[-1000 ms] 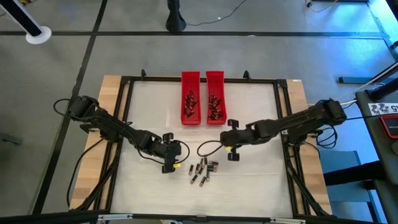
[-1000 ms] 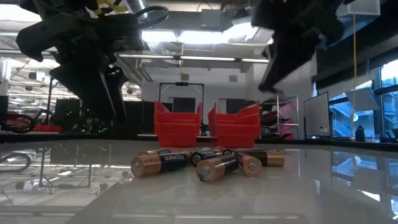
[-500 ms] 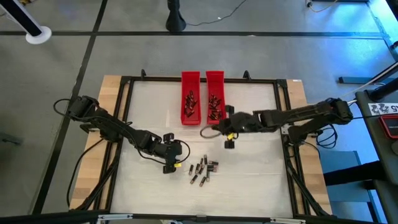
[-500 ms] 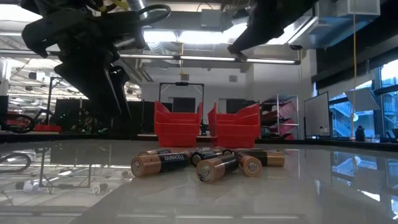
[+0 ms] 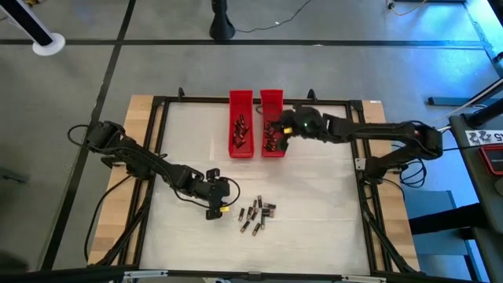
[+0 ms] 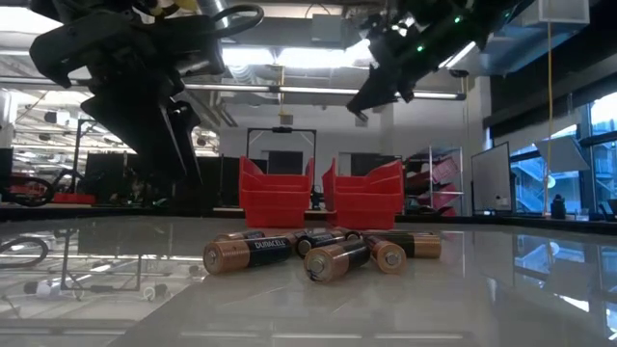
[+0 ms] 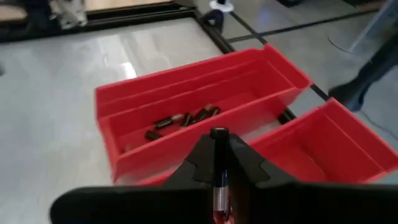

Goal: Sort batteries
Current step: Put the small black battery into the right red bin

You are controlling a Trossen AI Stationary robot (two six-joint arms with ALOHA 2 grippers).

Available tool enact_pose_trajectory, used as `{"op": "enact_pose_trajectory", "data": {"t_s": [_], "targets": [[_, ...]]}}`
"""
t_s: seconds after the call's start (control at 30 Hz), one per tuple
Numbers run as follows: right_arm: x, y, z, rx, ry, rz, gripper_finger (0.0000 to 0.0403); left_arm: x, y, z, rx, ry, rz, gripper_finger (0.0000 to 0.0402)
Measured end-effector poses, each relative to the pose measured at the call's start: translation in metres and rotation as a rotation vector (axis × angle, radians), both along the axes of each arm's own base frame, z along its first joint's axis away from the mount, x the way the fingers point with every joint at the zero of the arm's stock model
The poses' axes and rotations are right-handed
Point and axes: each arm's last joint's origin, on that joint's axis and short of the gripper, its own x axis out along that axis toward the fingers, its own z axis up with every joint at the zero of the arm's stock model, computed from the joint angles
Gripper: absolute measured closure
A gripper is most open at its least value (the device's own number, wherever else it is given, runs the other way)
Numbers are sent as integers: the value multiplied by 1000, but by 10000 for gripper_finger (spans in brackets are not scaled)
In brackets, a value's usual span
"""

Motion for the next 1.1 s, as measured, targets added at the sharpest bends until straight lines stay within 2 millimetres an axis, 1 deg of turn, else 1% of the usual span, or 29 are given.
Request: {"op": "enact_pose_trajectory", "data": {"t_s": [0.13,0.2,0.3,0.4,1.1], "targets": [[3,-10,-5,19,-16,-39,388,0,0,0,-1,-4,0,199],[5,-14,-11,36,3,-57,388,0,0,0,-1,-5,0,199],[8,-15,-18,45,35,-59,388,1,0,0,-2,-6,0,199],[9,-16,-22,48,45,-59,388,1,0,0,-2,-7,0,199],[9,-15,-22,49,49,-60,388,1,0,0,-2,-7,0,199]]}}
